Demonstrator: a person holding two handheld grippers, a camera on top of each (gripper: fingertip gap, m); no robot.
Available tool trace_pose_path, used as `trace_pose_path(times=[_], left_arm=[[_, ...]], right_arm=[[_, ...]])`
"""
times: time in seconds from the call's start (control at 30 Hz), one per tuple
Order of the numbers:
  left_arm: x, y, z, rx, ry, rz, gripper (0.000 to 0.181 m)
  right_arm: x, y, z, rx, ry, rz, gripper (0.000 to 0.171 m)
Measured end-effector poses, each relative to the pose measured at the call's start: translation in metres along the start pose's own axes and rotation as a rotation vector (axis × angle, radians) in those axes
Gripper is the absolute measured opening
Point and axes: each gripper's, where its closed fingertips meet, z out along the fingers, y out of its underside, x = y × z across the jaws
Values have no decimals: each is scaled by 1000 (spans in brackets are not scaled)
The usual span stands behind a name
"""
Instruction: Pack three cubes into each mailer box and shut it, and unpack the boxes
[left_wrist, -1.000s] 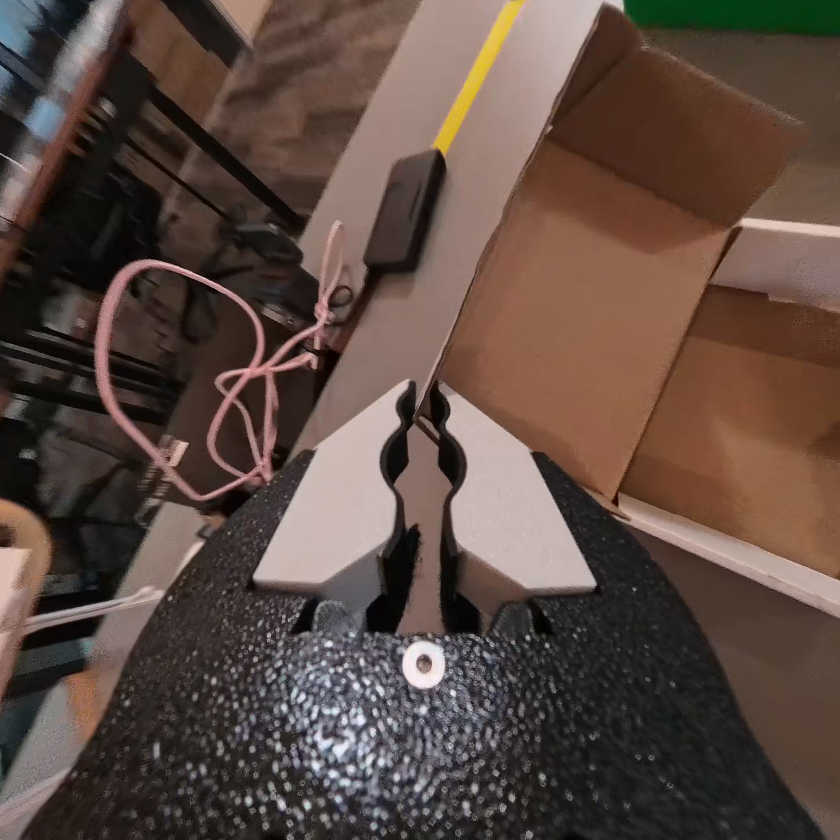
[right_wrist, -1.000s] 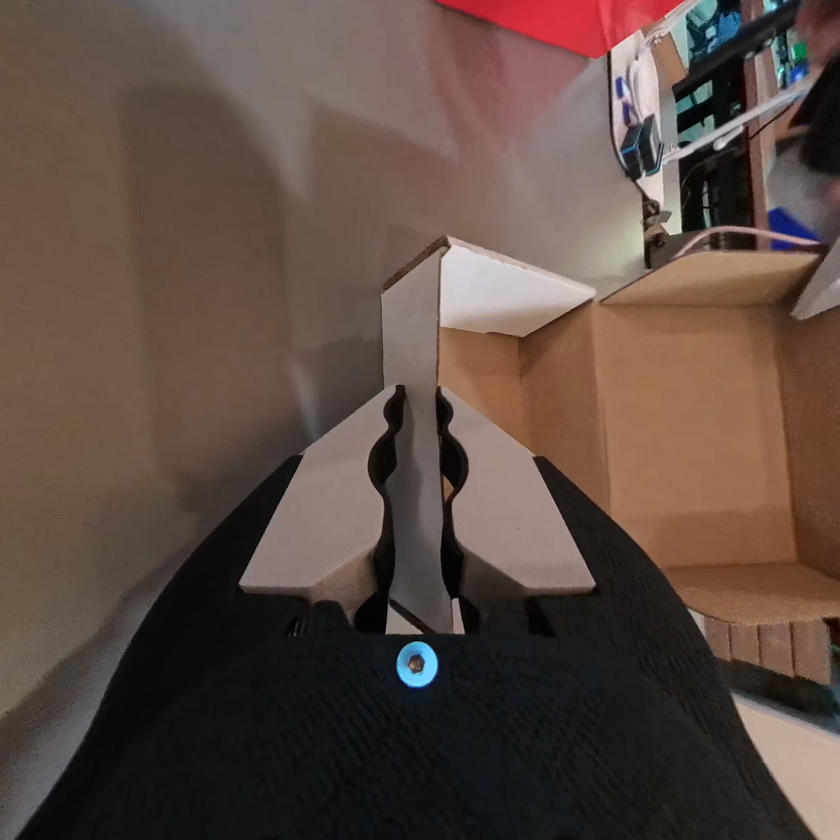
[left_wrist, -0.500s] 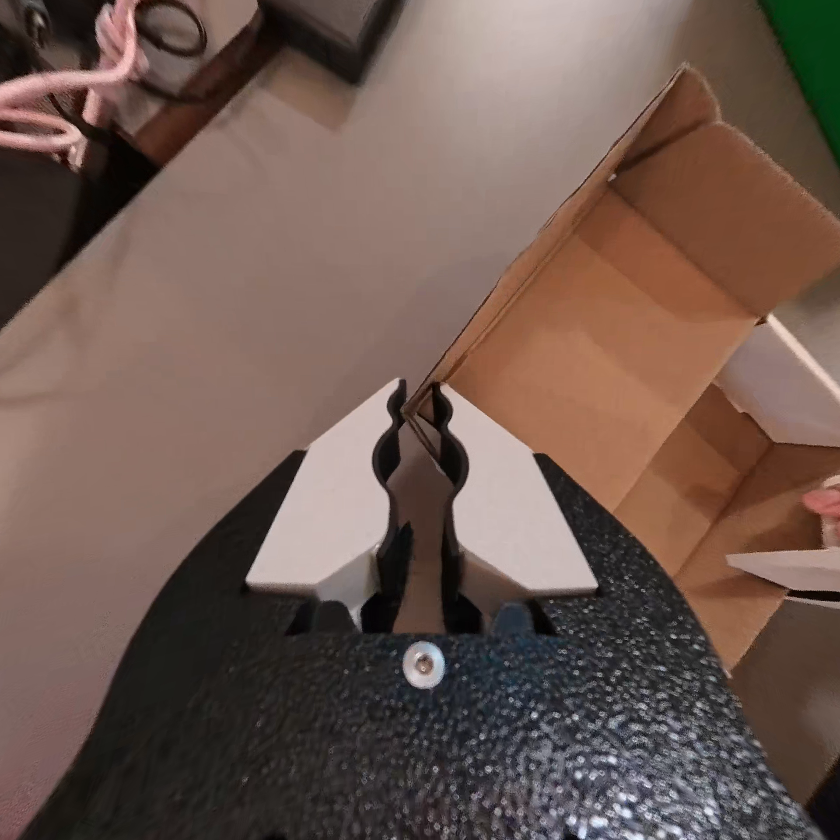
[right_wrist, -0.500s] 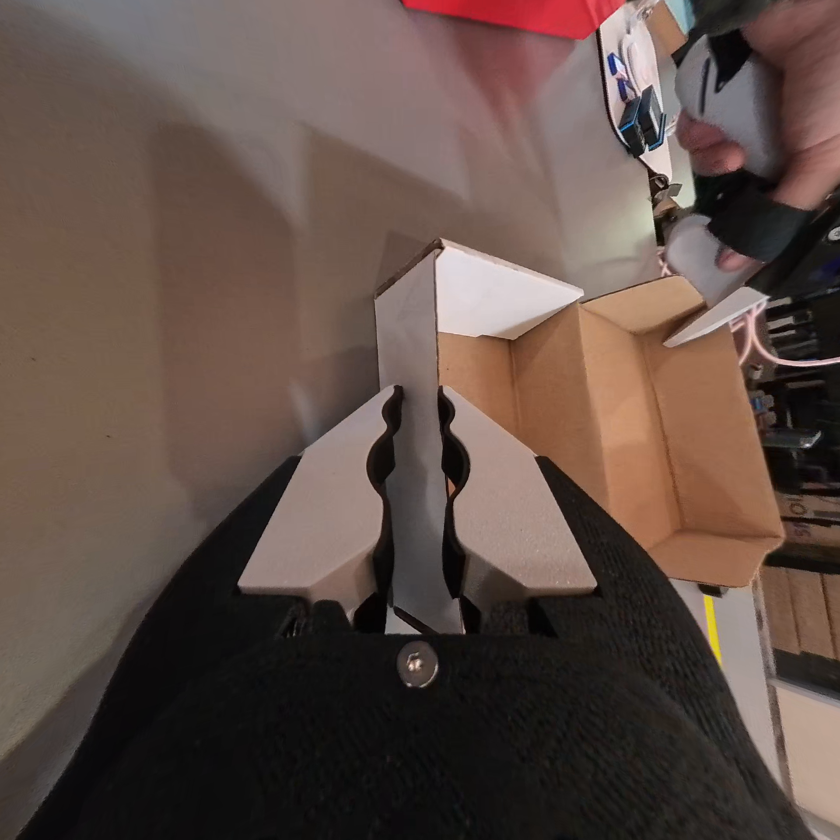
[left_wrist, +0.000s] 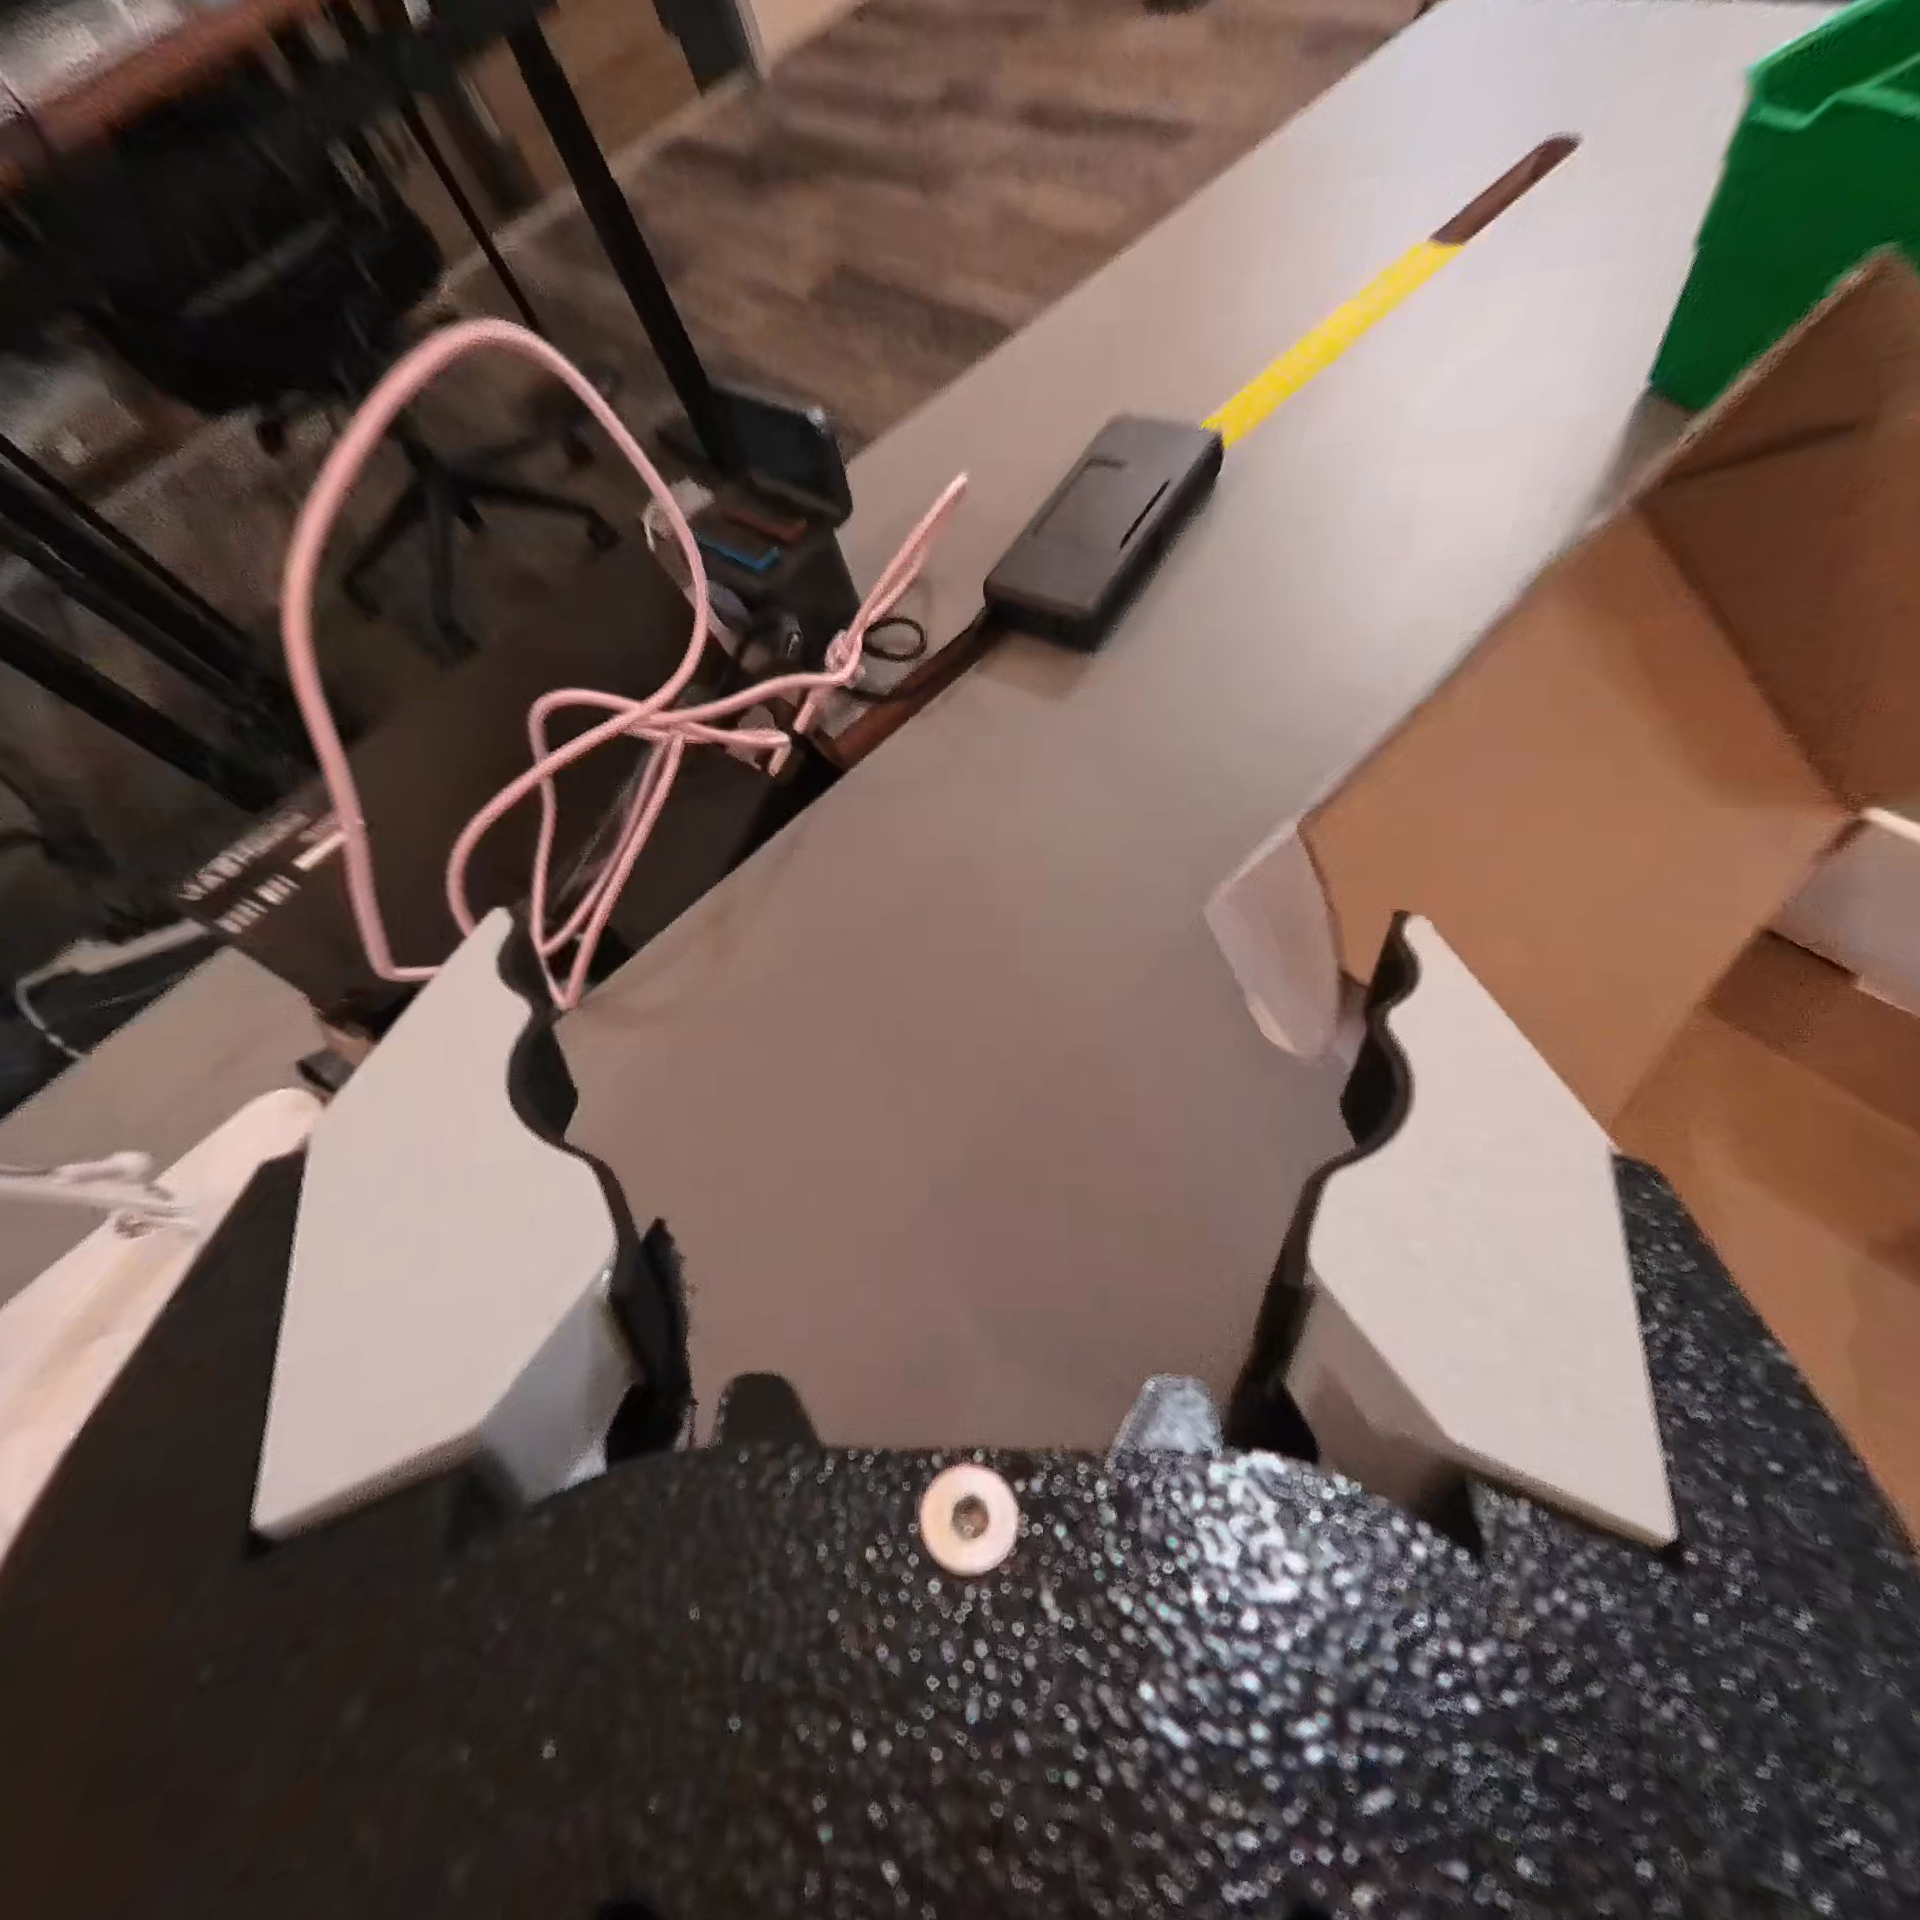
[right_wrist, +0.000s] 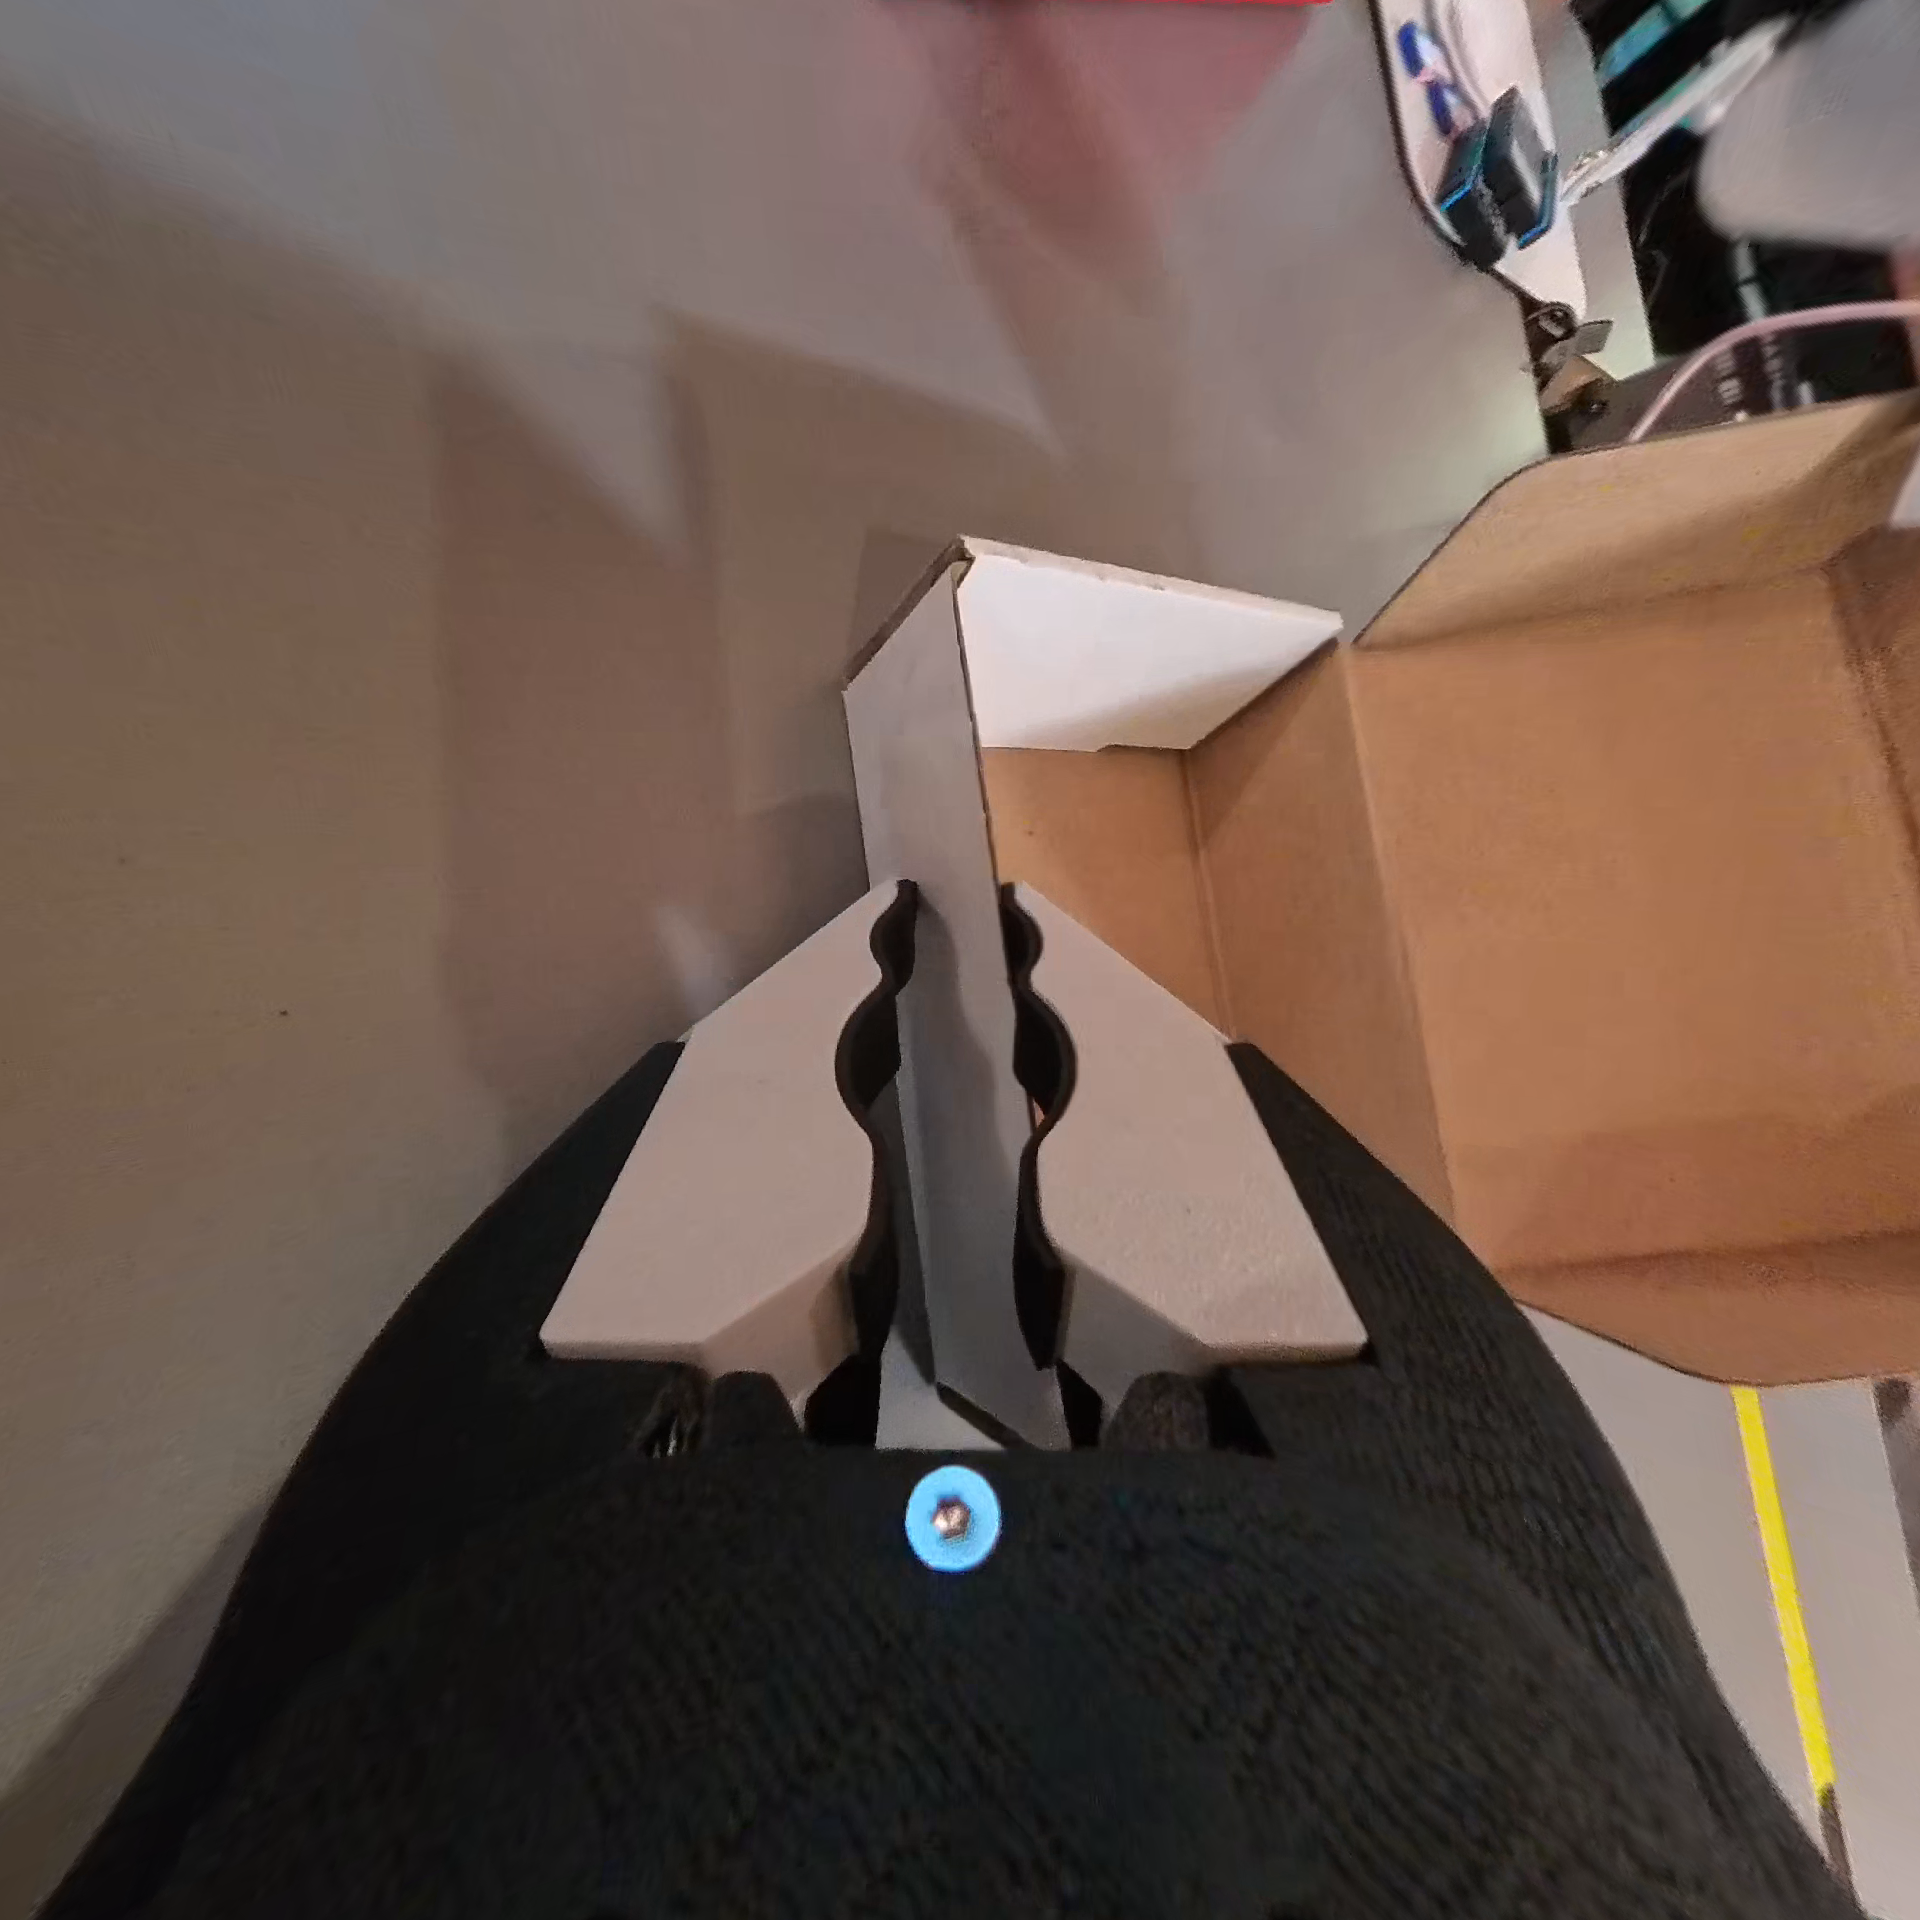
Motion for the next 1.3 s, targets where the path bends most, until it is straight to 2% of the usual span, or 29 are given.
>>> trace_pose_path(times=[0.1,0.17,0.3,0.37,0.47,0.6,0.7,0.8,0.97,1.1,1.23,1.3], left_arm=[[7,-2,-35,47,-34,61,145],[10,9,-52,-1,-49,116,144],[17,18,-103,15,-28,157,140],[12,18,-139,56,-44,154,133],[-4,20,-196,149,-109,137,119],[-26,62,-243,46,-170,107,99],[-32,103,-246,-71,-136,-1,85],[-23,142,-232,-218,-57,-113,89],[-20,192,-207,-405,-24,-141,92],[-18,202,-197,-409,-3,-141,74],[-16,197,-197,-379,9,-95,40],[-15,197,-198,-396,6,-70,40]], right_arm=[[4,1,1,3,33,-12,20],[4,3,3,-2,32,-7,22],[14,-1,0,24,102,-44,38],[22,-14,-10,99,162,-74,45],[35,-41,-31,254,274,-97,46],[49,-65,-58,424,422,-100,45],[53,-75,-71,499,505,-126,42],[54,-78,-76,521,556,-157,38],[61,-73,-79,515,595,-158,34],[73,-66,-86,512,631,-125,32],[84,-62,-96,514,674,-102,30],[89,-59,-101,512,700,-94,29]])
